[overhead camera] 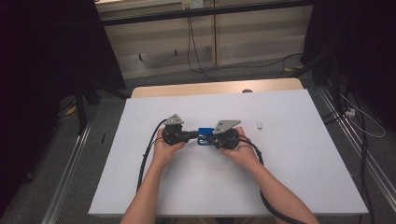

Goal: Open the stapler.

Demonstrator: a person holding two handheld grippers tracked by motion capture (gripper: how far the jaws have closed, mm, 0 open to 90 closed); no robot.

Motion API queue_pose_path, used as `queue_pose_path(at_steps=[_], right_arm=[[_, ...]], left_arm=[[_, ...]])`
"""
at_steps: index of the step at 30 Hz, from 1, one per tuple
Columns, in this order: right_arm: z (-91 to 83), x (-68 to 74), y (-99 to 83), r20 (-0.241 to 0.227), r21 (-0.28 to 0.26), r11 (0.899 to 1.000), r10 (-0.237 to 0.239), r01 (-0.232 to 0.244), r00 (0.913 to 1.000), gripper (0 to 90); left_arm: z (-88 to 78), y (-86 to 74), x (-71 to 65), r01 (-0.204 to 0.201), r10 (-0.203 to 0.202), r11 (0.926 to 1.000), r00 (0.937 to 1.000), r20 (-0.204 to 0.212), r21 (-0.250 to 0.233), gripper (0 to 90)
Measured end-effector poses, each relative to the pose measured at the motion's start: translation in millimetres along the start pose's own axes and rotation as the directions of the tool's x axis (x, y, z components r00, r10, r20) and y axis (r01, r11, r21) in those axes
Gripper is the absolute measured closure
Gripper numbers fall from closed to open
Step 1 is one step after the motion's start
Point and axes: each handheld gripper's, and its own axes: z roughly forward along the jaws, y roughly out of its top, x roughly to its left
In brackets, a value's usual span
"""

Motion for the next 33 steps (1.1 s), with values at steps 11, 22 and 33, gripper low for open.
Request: queue_pose_path(at_steps=[11,22,33], right_arm=[[-0.3,4.0,-0.1,0.000,0.002,1.000,-0.025,0.025,0.9997,90.0],[-10.4,1.1,8.4,0.036,0.035,0.991,-0.127,0.126,0.9912,90.0],[-1.0,-2.0,7.4,0.049,0.029,0.972,-0.236,0.234,0.9706,90.0]], left_arm=[[-0.2,0.5,-2.1,-0.018,0.018,0.9998,0.9996,-0.020,0.008,90.0],[3.1,-1.0,-1.0,-0.029,0.029,0.9993,0.9992,-0.029,0.024,90.0],[2.4,0.4,-0.5,-0.025,0.026,0.9996,0.9994,-0.025,0.008,90.0]])
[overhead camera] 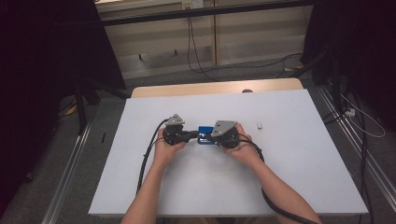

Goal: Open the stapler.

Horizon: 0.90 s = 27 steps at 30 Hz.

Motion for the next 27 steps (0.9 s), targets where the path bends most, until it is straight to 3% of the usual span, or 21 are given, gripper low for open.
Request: queue_pose_path(at_steps=[6,9,11,17,19,27], right_arm=[[8.1,4.9,1.5,0.000,-0.003,0.997,-0.074,0.074,0.9973,90.0],[8.1,4.1,1.4,-0.007,-0.001,0.997,-0.081,0.081,0.9967,90.0],[8.0,3.2,-2.2,-0.012,-0.024,0.999,-0.044,0.043,0.9990,90.0],[7.9,3.2,-2.6,-0.010,-0.025,0.999,-0.040,0.039,0.9992,90.0],[7.9,1.1,-3.6,-0.024,-0.030,1.000,-0.009,0.008,0.9997,90.0],[7.9,0.9,-2.5,-0.028,-0.021,1.000,0.006,-0.006,0.9996,90.0]], left_arm=[[0.3,-0.2,0.2,0.004,-0.004,1.0000,1.0000,-0.003,0.003,90.0],[0.4,-0.1,-0.1,0.011,-0.011,0.9999,0.9999,-0.003,0.002,90.0],[0.3,0.6,-1.0,0.009,-0.009,1.0000,1.0000,-0.004,0.004,90.0],[-2.9,1.0,-0.8,0.006,-0.006,1.0000,0.9998,0.020,0.000,90.0],[-2.9,0.4,-0.4,0.015,-0.015,0.9999,0.9996,0.023,-0.003,90.0],[-3.4,-0.1,-0.9,0.024,-0.024,0.9997,0.9994,0.025,-0.010,90.0]])
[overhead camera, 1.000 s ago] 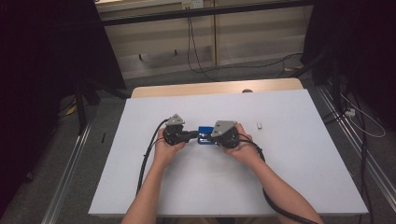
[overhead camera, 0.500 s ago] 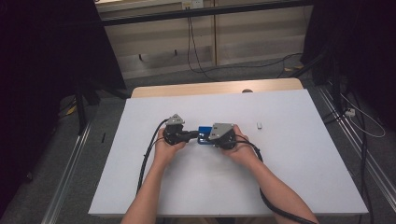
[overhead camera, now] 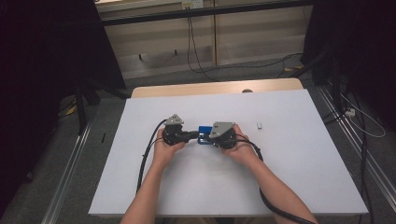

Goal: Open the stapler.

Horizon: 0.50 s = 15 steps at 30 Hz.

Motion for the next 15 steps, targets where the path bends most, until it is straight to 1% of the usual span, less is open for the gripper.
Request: queue_pose_path(at_steps=[1,2,4,9,10,12,13,15], right_arm=[[0.1,-0.3,-0.5,-0.002,-0.004,1.000,0.005,-0.005,1.0000,90.0],[0.0,-0.3,-0.8,-0.003,-0.005,1.000,0.010,-0.010,0.9999,90.0],[0.1,-0.5,-0.9,-0.003,-0.007,1.000,0.012,-0.012,0.9999,90.0],[0.0,-0.1,-1.3,-0.001,-0.010,1.000,0.019,-0.019,0.9998,90.0],[0.0,0.3,-1.3,0.001,-0.010,1.000,0.021,-0.021,0.9998,90.0],[0.1,-0.3,-0.8,-0.004,-0.007,1.000,0.022,-0.022,0.9997,90.0],[0.0,-0.3,-1.0,-0.006,-0.008,1.000,0.022,-0.022,0.9997,90.0],[-0.1,0.0,-1.3,-0.005,-0.011,1.000,0.025,-0.025,0.9997,90.0]], left_arm=[[0.0,0.0,0.0,-0.004,0.004,1.0000,1.0000,-0.001,-0.002,90.0],[-0.2,-0.3,0.0,0.002,-0.002,1.0000,1.0000,0.001,0.000,90.0],[-0.3,-0.2,0.2,-0.002,0.002,1.0000,1.0000,0.001,0.000,90.0],[-0.2,-0.4,0.4,0.001,-0.001,1.0000,1.0000,0.004,-0.002,90.0],[0.2,-0.8,0.4,0.009,-0.009,0.9999,0.9999,0.006,-0.005,90.0],[2.3,0.2,-0.3,-0.006,0.006,0.9999,0.9997,-0.023,0.013,90.0],[3.6,1.3,-1.0,-0.001,0.002,0.9998,0.9993,-0.036,0.019,90.0],[5.2,2.0,-0.7,-0.003,0.004,0.9995,0.9989,-0.048,0.032,90.0]])
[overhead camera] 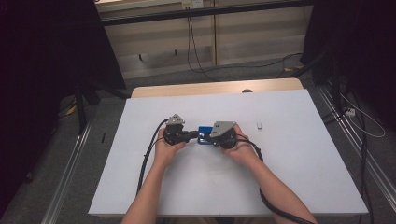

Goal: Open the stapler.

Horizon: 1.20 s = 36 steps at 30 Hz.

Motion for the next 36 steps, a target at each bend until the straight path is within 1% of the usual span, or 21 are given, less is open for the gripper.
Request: queue_pose_path(at_steps=[4,6,8,10,13,15,16,18,19,20,21,22,24,25,28,30,31,32,33,34,36], right_arm=[[0.0,0.0,0.9,0.001,0.006,1.000,-0.002,0.002,1.0000,90.0],[0.0,0.0,0.7,0.000,0.005,1.000,0.004,-0.004,1.0000,90.0],[-0.1,-0.2,-0.1,0.000,0.000,1.000,0.005,-0.005,1.0000,90.0],[-0.2,-0.2,-0.8,-0.002,-0.005,1.000,0.010,-0.010,0.9999,90.0],[0.4,-2.1,-1.8,-0.028,-0.015,0.999,0.038,-0.038,0.9989,90.0],[0.8,0.1,-0.8,-0.013,-0.011,1.000,0.011,-0.011,0.9999,90.0],[0.9,0.0,-0.9,-0.015,-0.013,1.000,0.014,-0.014,0.9998,90.0],[1.0,-0.3,-0.8,-0.017,-0.011,1.000,0.010,-0.010,0.9998,90.0],[0.9,-0.1,-0.8,-0.015,-0.011,1.000,0.011,-0.011,0.9998,90.0],[1.0,0.2,-0.5,-0.013,-0.009,1.000,0.007,-0.007,0.9999,90.0],[1.1,0.5,-0.1,-0.012,-0.007,1.000,0.002,-0.002,0.9999,90.0],[1.3,0.2,-0.1,-0.014,-0.007,1.000,0.001,-0.002,0.9999,90.0],[1.1,-0.3,0.8,-0.019,-0.001,1.000,0.002,-0.002,0.9998,90.0],[1.1,-0.1,1.6,-0.016,0.005,1.000,-0.003,0.003,0.9999,90.0],[1.1,-0.1,1.2,-0.018,0.002,1.000,-0.001,0.001,0.9998,90.0],[1.0,-0.1,1.0,-0.015,0.001,1.000,-0.006,0.006,0.9999,90.0],[0.9,0.0,0.8,-0.014,0.000,1.000,-0.008,0.008,0.9999,90.0],[0.9,-0.1,0.5,-0.017,-0.003,1.000,0.000,0.000,0.9999,90.0],[0.9,0.0,0.6,-0.014,-0.002,1.000,-0.008,0.008,0.9999,90.0],[0.8,0.3,0.8,-0.013,0.000,1.000,-0.013,0.013,0.9998,90.0],[0.8,-0.3,1.2,-0.016,0.003,1.000,-0.010,0.010,0.9998,90.0]], left_arm=[[2.4,0.1,1.1,-0.007,0.007,0.9999,0.9999,-0.007,0.012,90.0],[0.8,1.8,1.7,0.000,0.000,0.9999,1.0000,-0.004,-0.016,90.0],[-0.3,3.5,1.1,-0.003,0.003,1.0000,1.0000,0.003,0.002,90.0],[-0.2,3.0,1.6,0.017,-0.017,0.9998,0.9998,0.011,-0.006,90.0],[-0.5,1.9,2.4,0.036,-0.036,0.9992,0.9992,0.018,-0.016,90.0],[-0.7,1.6,2.8,0.036,-0.036,0.9991,0.9991,0.020,-0.021,90.0],[-0.8,1.0,3.3,0.044,-0.043,0.9987,0.9988,0.021,-0.027,90.0],[-3.8,0.6,4.0,0.060,-0.059,0.9960,0.9982,0.013,-0.066,90.0],[-9.3,2.6,6.0,0.112,-0.102,0.9822,0.9923,0.070,-0.151,90.0],[-14.7,9.5,3.3,0.103,-0.090,0.9778,0.9926,0.081,-0.182,90.0],[-16.3,17.3,-2.0,0.047,-0.041,0.9888,0.9981,0.046,-0.142,90.0],[-14.8,21.0,-6.1,0.017,-0.015,0.9945,0.9997,0.020,-0.104,90.0],[-10.3,19.2,-7.6,0.035,-0.032,0.9935,0.9990,0.031,-0.108,90.0],[-10.6,19.2,-7.0,0.030,-0.027,0.9937,0.9992,0.029,-0.108,90.0],[-16.5,18.4,-2.1,0.027,-0.028,0.9956,0.9996,-0.009,-0.090,90.0],[-17.7,14.0,3.1,0.016,-0.017,0.9996,0.9992,-0.036,-0.023,90.0],[-15.4,10.4,5.6,0.023,-0.023,0.9997,0.9995,-0.021,-0.002,90.0],[-12.3,7.6,6.5,0.015,-0.015,0.9992,0.9997,-0.019,0.037,90.0],[-8.9,5.4,5.9,0.007,-0.005,0.9980,0.9997,-0.024,0.063,90.0],[-5.6,4.3,5.1,-0.006,0.006,0.9974,1.0000,-0.006,0.072,90.0],[-2.2,5.2,2.3,-0.021,0.021,0.9969,0.9998,0.000,0.076,90.0]])
